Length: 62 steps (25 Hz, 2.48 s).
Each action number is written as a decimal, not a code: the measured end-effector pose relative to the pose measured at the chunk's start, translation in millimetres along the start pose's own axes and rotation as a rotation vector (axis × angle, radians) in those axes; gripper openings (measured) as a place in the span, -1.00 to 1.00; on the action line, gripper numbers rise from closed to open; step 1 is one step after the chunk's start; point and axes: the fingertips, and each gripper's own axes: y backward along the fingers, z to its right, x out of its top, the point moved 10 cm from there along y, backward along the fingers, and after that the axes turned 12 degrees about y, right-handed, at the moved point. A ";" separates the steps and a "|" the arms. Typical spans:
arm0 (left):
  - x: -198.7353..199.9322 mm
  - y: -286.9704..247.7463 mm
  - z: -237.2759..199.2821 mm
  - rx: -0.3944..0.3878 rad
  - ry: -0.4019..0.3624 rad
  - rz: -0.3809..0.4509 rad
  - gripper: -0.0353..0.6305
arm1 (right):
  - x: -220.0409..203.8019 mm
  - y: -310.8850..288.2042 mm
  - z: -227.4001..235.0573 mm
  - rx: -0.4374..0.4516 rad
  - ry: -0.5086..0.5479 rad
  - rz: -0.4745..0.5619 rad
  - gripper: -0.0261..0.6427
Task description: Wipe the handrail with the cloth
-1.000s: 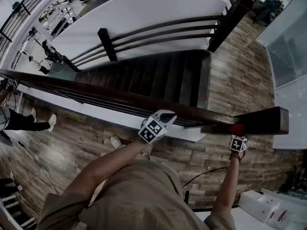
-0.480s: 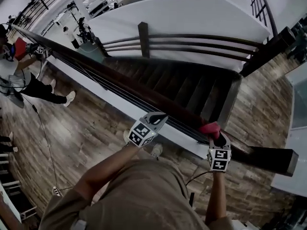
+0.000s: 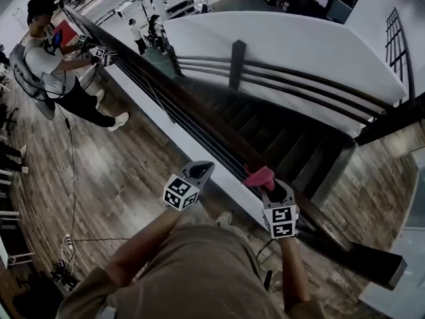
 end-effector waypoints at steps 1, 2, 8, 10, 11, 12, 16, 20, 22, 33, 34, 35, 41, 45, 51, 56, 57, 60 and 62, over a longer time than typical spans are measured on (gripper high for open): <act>-0.6 7.3 -10.1 0.021 0.006 0.006 -0.84 | 7.6 -11.0 -6.0 0.021 0.009 0.009 -0.49; -1.4 13.4 -21.1 0.041 0.012 0.012 -0.84 | 15.0 -23.1 -11.6 0.042 0.018 0.019 -0.49; 5.4 40.9 -97.0 0.130 0.043 0.041 -0.84 | 76.6 -109.2 -46.6 0.161 0.066 0.089 -0.49; 14.1 51.6 -128.0 0.150 0.046 0.045 -0.84 | 102.9 -142.1 -59.6 0.188 0.041 0.115 -0.49; 19.2 57.3 -145.8 0.161 0.045 0.048 -0.84 | 116.5 -159.9 -66.5 0.197 0.027 0.128 -0.49; 24.3 62.8 -165.2 0.172 0.043 0.053 -0.84 | 130.3 -179.0 -73.7 0.205 0.015 0.140 -0.49; 46.4 80.8 -252.7 0.212 0.050 0.070 -0.84 | 188.7 -261.9 -102.5 0.233 0.001 0.160 -0.49; 80.7 95.0 -342.5 0.221 0.067 0.078 -0.84 | 250.2 -345.3 -127.5 0.232 -0.034 0.145 -0.49; 98.3 103.2 -391.5 0.224 0.065 0.075 -0.84 | 278.9 -393.3 -143.6 0.216 -0.077 0.135 -0.49; 143.6 130.2 -603.8 0.192 0.045 -0.058 -0.84 | 371.0 -643.1 -237.0 0.042 -0.276 0.061 -0.49; 146.0 129.4 -613.1 0.192 0.041 -0.075 -0.84 | 372.9 -659.6 -239.8 0.022 -0.284 0.068 -0.49; 148.6 128.6 -621.7 0.192 0.036 -0.087 -0.84 | 374.1 -675.8 -242.2 -0.001 -0.300 0.074 -0.49; 158.9 135.7 -657.1 0.183 0.006 -0.163 -0.84 | 380.5 -752.9 -260.6 -0.138 -0.525 0.116 -0.49; 158.3 127.8 -663.6 0.170 -0.008 -0.178 -0.84 | 390.5 -779.3 -249.0 -0.229 -0.465 0.232 -0.49; 156.8 134.6 -678.3 0.179 -0.032 -0.229 -0.84 | 395.6 -794.9 -250.9 -0.305 -0.638 0.317 -0.49; 158.7 140.8 -680.1 0.184 -0.053 -0.245 -0.84 | 394.3 -793.8 -252.7 -0.317 -0.724 0.357 -0.49; 157.9 142.0 -679.3 0.185 -0.055 -0.247 -0.84 | 393.1 -795.7 -252.5 -0.306 -0.700 0.339 -0.49; 153.1 139.7 -675.5 0.183 -0.059 -0.256 -0.84 | 385.5 -805.7 -246.4 -0.287 -0.596 0.277 -0.49; 150.3 132.8 -672.0 0.172 -0.063 -0.260 -0.84 | 378.9 -810.6 -240.9 -0.285 -0.539 0.277 -0.49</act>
